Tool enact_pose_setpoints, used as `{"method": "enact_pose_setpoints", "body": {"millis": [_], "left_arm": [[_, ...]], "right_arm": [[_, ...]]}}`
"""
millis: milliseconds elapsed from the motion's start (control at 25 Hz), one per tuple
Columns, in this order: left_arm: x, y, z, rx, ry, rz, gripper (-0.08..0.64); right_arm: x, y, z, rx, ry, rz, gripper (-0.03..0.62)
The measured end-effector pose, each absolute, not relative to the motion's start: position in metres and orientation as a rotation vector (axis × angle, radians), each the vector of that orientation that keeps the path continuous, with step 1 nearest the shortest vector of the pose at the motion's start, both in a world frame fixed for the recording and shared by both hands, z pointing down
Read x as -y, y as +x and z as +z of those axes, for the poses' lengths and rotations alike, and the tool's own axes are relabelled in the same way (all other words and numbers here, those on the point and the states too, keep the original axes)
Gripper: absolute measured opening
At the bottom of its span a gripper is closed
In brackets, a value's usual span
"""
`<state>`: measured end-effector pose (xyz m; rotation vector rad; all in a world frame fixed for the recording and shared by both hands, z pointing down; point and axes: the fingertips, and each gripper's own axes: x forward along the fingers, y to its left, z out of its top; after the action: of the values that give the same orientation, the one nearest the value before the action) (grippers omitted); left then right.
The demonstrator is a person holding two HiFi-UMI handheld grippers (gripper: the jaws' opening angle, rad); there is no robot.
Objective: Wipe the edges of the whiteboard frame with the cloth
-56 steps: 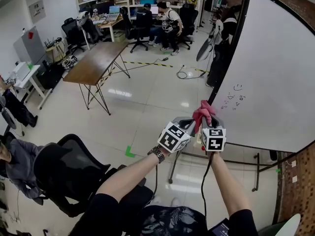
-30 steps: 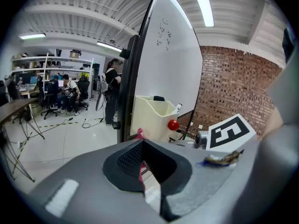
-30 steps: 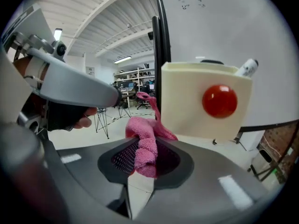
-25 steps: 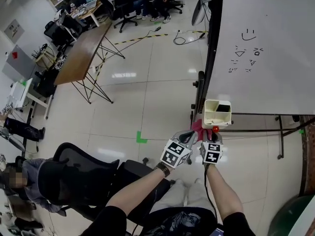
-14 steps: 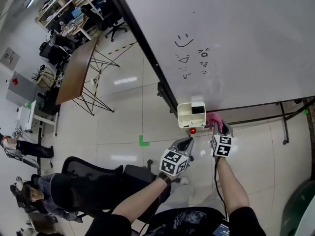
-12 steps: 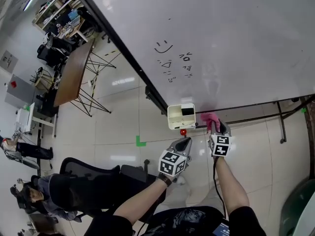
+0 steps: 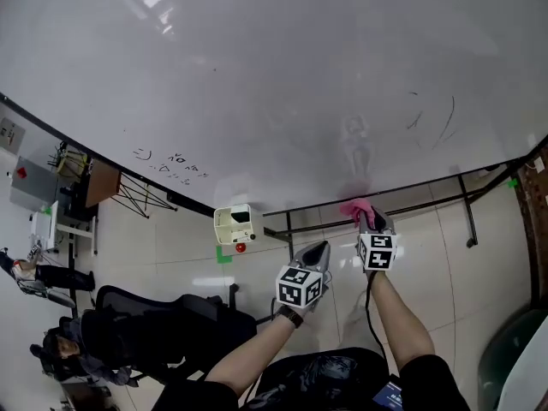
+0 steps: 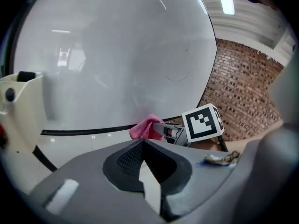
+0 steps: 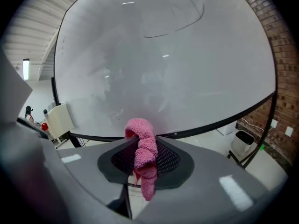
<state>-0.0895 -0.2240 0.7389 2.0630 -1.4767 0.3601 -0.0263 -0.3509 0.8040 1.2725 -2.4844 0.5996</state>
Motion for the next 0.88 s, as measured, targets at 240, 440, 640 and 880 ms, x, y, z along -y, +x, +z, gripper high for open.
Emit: {"method": "enact_pose_setpoints", "body": {"millis": [240, 440, 640, 880], "left_arm": [[0.279, -0.002, 0.740, 1.399, 2.135, 0.433, 0.003], [0.316, 0.062, 0.734, 1.329, 2.188, 0.457, 0.003], [0.345, 0.112, 0.735, 1.267, 2.222, 0.468, 0.003], [0.391, 0.177, 0.745, 1.204, 2.255, 0.508, 0.003]], "right_arm": [[0.392, 0.058, 0.791, 2.475, 1.325, 0.596, 0.081], [0.421, 0.135, 0.787, 2.416, 1.415, 0.606, 0.081], [0.449, 0.190, 0.794, 2.370, 1.452, 0.642, 0.081], [0.486, 0.229, 0.801, 2.376, 1.376, 0.617, 0.083]]}}
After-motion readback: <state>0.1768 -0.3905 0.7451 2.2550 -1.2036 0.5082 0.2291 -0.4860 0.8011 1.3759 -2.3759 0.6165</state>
